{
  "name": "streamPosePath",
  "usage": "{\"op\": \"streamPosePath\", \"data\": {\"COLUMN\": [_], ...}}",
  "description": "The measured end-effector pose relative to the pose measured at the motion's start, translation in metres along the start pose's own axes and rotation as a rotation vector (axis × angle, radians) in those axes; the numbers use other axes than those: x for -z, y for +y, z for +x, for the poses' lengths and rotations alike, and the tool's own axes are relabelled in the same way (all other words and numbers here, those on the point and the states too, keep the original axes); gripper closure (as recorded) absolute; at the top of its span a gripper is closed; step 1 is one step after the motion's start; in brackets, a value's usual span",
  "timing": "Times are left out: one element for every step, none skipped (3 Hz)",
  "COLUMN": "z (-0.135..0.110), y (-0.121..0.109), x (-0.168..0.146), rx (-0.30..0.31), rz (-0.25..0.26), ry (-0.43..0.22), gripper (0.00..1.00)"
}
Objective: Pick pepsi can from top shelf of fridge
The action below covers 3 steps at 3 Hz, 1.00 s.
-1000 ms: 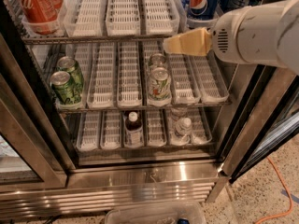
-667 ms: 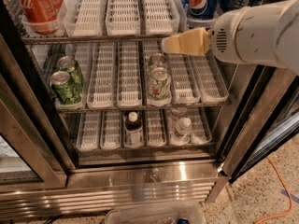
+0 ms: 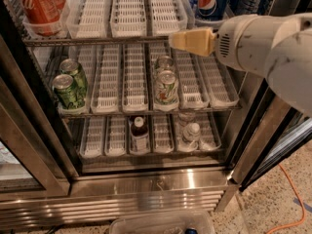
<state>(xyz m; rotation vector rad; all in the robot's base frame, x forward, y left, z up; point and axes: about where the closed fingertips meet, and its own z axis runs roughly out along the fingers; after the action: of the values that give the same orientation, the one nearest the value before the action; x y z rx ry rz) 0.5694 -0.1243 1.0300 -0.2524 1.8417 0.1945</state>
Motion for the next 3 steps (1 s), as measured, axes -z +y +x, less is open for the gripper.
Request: {"op": "streamPosePath", "data": {"z": [-0.02, -0.044, -0.044], "y": [-0.029, -0.037, -0.037], "x": [0.021, 0.035, 0.035], "rx": [-0.015, -0.027, -0.027], "rz": [0.072, 0.123, 0.123], "ry": [-0.09, -0.146, -0.146], "gripper": [0.0, 0.0, 0.0]}}
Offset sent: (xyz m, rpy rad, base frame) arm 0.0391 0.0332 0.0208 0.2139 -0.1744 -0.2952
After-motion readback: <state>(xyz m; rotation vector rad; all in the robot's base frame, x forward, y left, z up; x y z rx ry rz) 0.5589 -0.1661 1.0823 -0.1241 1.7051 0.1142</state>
